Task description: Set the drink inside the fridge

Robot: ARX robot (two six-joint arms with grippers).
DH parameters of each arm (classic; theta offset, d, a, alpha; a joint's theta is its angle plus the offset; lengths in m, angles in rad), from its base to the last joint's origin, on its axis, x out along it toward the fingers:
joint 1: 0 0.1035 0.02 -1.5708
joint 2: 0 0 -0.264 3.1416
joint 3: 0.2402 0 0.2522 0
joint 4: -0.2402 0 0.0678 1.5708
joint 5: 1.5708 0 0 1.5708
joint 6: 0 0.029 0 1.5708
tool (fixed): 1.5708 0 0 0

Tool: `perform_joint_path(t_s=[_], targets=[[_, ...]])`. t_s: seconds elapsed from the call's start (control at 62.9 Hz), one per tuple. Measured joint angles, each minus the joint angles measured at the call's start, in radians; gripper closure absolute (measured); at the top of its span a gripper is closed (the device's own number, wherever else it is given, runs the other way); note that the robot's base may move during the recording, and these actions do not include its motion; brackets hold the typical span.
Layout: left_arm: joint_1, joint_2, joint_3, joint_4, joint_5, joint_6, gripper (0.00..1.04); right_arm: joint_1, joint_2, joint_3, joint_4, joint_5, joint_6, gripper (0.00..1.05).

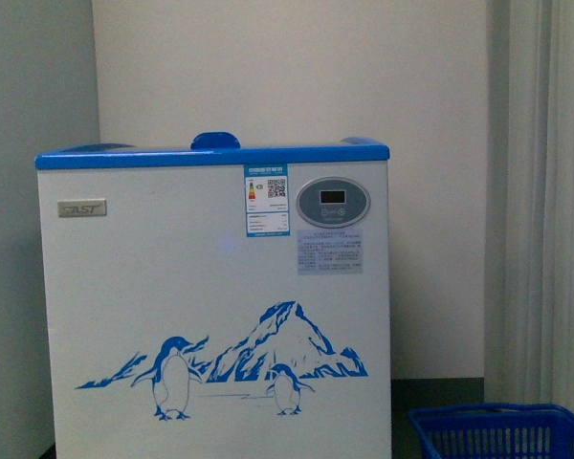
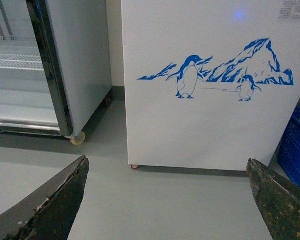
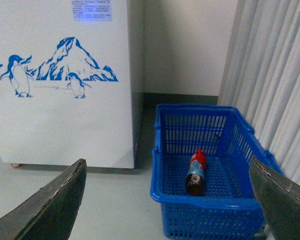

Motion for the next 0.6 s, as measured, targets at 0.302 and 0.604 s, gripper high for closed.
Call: perform_joint_path(t_s=[0.302, 0.604], targets=[[0.0, 0.0, 0.0, 0.0, 0.001, 0.0, 0.08, 0.0, 0.0, 0.0, 0.0, 0.0, 0.0, 0.07], [0.0, 0.0, 0.0, 0.0, 0.0, 0.0, 0.08, 0.0, 0.0, 0.0, 0.0, 0.0, 0.0, 0.07]])
